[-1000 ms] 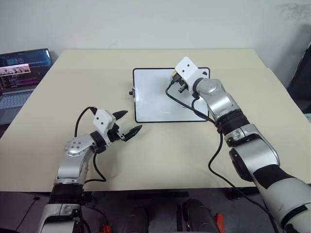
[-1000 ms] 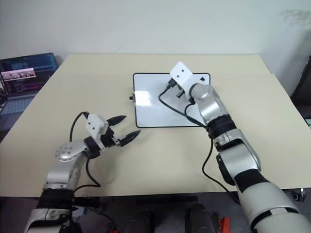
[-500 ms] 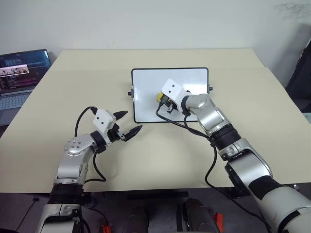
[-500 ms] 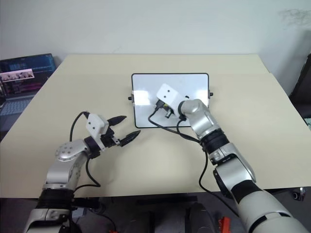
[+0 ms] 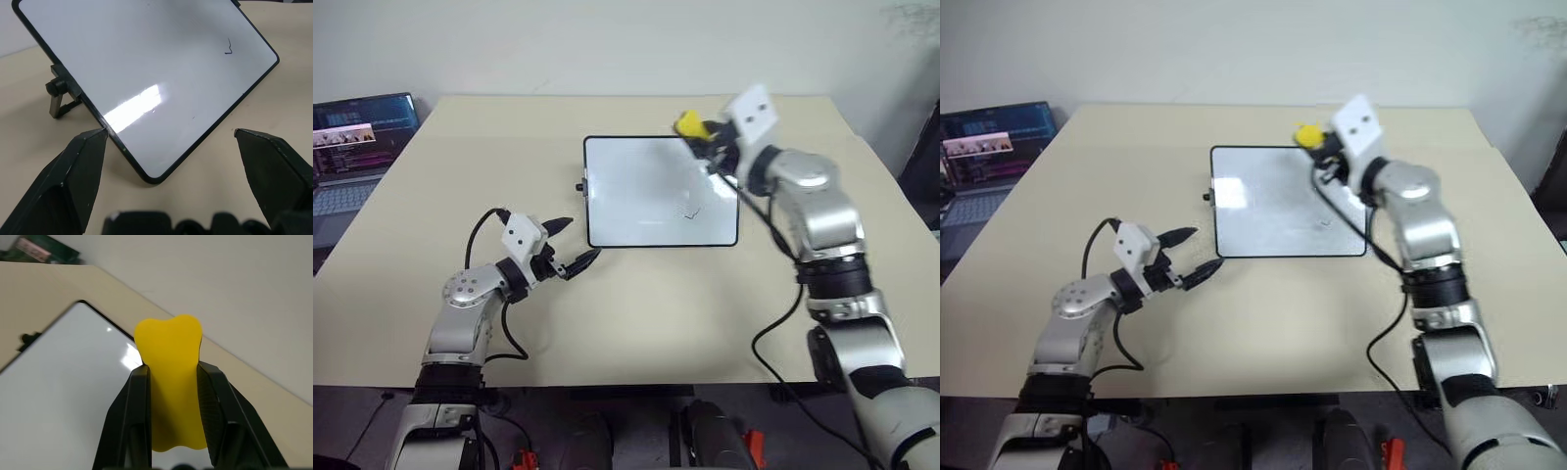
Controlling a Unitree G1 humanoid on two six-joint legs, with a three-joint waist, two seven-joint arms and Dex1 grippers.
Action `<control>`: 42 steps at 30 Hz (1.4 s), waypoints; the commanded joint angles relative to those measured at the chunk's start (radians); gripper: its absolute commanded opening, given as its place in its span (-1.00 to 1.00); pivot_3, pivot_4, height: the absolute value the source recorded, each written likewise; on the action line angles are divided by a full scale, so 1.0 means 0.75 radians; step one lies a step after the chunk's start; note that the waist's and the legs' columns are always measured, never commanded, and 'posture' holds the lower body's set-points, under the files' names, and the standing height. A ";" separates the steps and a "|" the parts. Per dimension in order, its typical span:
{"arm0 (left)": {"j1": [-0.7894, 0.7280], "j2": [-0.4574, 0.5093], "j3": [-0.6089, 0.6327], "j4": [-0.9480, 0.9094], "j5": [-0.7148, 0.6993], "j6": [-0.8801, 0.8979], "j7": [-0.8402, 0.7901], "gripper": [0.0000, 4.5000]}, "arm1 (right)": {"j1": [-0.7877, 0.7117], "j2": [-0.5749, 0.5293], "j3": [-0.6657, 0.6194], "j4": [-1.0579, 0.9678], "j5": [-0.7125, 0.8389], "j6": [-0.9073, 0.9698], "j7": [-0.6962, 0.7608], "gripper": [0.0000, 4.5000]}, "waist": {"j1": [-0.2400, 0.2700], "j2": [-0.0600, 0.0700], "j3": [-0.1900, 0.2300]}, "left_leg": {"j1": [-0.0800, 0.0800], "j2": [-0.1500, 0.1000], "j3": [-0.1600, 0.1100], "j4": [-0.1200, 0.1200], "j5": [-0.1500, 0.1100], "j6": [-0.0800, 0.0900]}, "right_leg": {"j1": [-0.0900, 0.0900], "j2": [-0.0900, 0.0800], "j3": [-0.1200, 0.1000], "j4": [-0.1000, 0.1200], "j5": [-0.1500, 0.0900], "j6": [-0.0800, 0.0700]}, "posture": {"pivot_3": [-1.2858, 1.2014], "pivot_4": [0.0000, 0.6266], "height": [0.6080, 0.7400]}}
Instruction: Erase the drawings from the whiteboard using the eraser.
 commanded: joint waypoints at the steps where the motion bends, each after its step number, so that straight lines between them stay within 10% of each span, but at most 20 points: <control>1: -0.022 0.003 0.021 -0.015 -0.013 -0.013 0.005 1.00 | 0.093 -0.117 -0.045 -0.104 0.003 0.041 0.017 -0.57 | 0.000 0.000 0.000 | 0.000 0.000 0.000 0.000 0.000 0.000 | 0.000 0.000 0.000 0.000 0.000 0.000 | 0.03 -0.52 1.00; 12: -0.111 0.063 0.008 -0.039 -0.005 0.040 -0.038 1.00 | 0.253 -0.359 -0.043 -0.177 0.037 0.052 0.126 -0.57 | -0.010 0.001 0.000 | 0.001 0.000 0.003 0.000 0.000 0.000 | 0.000 0.000 0.002 0.000 0.000 0.000 | 0.03 -0.52 1.00; 42: -0.129 0.103 0.019 -0.082 -0.032 0.133 -0.078 1.00 | 0.373 -0.394 -0.020 -0.280 0.075 0.083 0.193 -0.57 | -0.005 0.001 0.001 | -0.003 0.000 0.002 0.000 0.000 0.000 | 0.001 0.000 0.001 -0.010 0.001 0.002 | 0.03 -0.52 1.00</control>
